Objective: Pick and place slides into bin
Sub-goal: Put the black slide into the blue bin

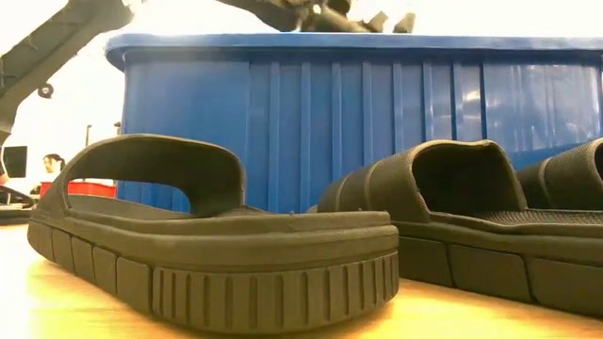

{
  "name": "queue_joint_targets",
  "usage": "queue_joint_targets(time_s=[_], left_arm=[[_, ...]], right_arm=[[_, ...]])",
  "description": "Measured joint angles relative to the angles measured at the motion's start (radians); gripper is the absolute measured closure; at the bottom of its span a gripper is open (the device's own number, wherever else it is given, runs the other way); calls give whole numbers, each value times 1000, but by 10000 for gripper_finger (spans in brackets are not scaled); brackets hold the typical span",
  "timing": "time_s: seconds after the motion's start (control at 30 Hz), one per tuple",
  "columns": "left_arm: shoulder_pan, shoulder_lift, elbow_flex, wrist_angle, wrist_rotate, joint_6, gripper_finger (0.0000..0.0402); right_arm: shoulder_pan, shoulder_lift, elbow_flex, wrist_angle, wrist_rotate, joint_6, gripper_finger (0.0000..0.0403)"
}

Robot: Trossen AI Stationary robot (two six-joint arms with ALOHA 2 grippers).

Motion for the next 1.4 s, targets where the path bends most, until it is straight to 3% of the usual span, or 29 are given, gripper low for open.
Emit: queue_joint_targets(time_s=[0.27, 0.53, 0.67, 0.8, 0.93, 1.13, 1.27, 1.4], left_arm=[[-4, -144, 0, 28, 46, -69, 102], [-4, -282, -3, 72, 87, -76, 102], [-7, -336, -4, 66, 200, -70, 102], [-10, -386, -4, 23, 376, -79, 102], [-16, -449, -6, -117, 502, -105, 102], [-54, -555, -6, -437, 507, -40, 113], [-99, -600, -6, -584, 498, 33, 139], [-152, -638, -7, -692, 459, 71, 181]], right_arm=[[0, -10, 0, 6, -6, -110, 349], [0, -10, 0, 3, -2, -99, 349], [0, -9, 0, 3, -2, -44, 349], [0, -9, 0, 4, -13, 98, 349], [0, -6, 0, 21, -185, 197, 349], [0, 29, 0, 148, -473, 276, 349], [4, 65, 0, 228, -556, 355, 349], [35, 112, 0, 266, -567, 405, 349]])
